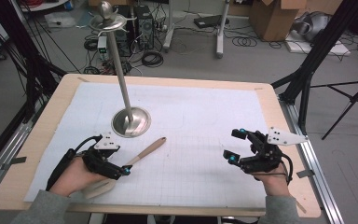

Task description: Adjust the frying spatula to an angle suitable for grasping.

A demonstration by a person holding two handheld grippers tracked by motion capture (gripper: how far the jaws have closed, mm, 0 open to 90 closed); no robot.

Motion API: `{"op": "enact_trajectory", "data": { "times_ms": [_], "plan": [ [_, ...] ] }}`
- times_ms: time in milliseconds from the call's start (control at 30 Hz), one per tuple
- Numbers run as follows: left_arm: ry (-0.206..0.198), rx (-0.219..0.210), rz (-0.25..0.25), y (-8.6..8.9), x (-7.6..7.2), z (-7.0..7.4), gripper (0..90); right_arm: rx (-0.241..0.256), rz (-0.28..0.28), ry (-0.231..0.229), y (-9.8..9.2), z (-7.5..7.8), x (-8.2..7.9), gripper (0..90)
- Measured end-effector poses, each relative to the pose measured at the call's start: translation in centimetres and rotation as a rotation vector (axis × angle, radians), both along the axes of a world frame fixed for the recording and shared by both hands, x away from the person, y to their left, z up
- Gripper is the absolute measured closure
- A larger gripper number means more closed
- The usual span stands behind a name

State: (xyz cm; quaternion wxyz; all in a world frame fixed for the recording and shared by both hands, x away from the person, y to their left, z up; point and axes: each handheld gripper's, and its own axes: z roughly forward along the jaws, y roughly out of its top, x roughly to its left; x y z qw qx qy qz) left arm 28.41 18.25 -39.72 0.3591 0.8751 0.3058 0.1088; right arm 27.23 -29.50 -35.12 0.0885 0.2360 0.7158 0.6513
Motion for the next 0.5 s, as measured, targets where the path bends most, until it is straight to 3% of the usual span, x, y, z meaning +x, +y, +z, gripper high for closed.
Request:
{"op": "enact_trajectory", "data": {
  "times_ms": [67,333,500],
  "plan": [
    [0.022,-0.003,-0.004,-0.08,-0.04,0.03,13.4,0.003,-0.001,0.006,-0.06,0.02,-0.05,12.4],
    [0.027,0.008,-0.009,-0.44,-0.21,0.05,15.6,0.002,-0.002,0.002,-0.01,0.01,-0.02,12.4],
    [0.026,0.013,-0.017,-0.48,-0.17,-0.26,22.9,0.003,-0.003,0.005,-0.03,-0.01,0.0,12.4]
  ]
}}
